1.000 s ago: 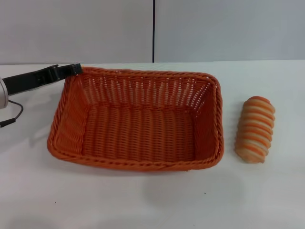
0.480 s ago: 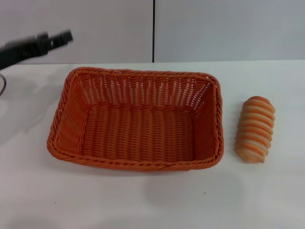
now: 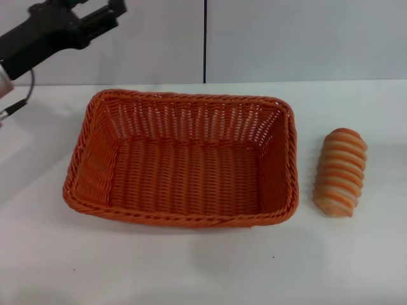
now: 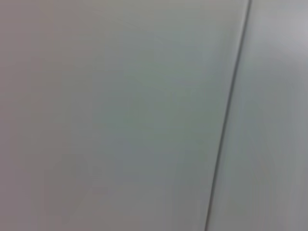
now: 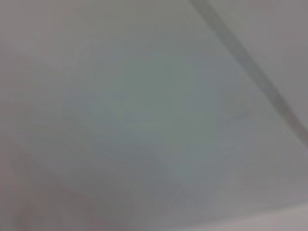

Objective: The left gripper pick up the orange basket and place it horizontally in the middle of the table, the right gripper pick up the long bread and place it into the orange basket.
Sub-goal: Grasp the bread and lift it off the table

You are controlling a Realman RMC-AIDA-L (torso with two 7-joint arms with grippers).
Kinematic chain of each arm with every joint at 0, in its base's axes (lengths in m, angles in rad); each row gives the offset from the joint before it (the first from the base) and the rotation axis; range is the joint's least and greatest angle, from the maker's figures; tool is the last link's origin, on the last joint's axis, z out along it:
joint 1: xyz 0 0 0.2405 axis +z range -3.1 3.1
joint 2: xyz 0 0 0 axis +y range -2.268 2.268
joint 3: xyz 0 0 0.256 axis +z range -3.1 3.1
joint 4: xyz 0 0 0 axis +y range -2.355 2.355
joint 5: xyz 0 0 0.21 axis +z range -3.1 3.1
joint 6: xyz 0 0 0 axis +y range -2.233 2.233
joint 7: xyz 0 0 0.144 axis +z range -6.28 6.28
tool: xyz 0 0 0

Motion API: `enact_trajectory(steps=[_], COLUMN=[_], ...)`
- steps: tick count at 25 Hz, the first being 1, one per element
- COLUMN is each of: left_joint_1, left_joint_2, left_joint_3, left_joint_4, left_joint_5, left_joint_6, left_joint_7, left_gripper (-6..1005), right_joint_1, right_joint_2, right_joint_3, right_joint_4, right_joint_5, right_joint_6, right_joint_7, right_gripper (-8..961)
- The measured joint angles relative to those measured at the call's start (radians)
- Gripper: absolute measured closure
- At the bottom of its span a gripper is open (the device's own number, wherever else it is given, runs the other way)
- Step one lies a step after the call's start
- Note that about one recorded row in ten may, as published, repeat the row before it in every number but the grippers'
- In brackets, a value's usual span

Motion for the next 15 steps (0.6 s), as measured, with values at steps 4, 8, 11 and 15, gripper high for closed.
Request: enact_trajectory(steps=[4,8,11,15], left_joint_1=[-0.047,-0.062,-0.066,-0.068], left_joint_2=[0.0,-0.002,-0.002,-0.002], left_joint_3=[0.012,0.027,0.05,0.071], left_joint_4=[-0.087,-0.103,-0.105,-0.123], left_joint_5=[-0.064,-0.081,-0.111,-0.163], left_joint_6=[0.024,0.036,0.039,0.042], left_joint_7=[0.08,0.089,0.116,0.158], left_gripper=[186,186,186,186], right_joint_1=[0.088,0.131,0.17,0.215], right_joint_2=[-0.024,-0.021,-0.011,0.015], right_joint_3=[-0.032,-0.052,-0.079,-0.141], right_joint_4=[0.029,0.055,0.098,0.179], right_joint_5=[-0.148,-0.165,-0.167,-0.164], right_joint_6=[-0.023,0.003,0.058,0.167], right_joint_7=[0.029,0.034,0.026,-0.037], right_gripper=[439,441,442,444])
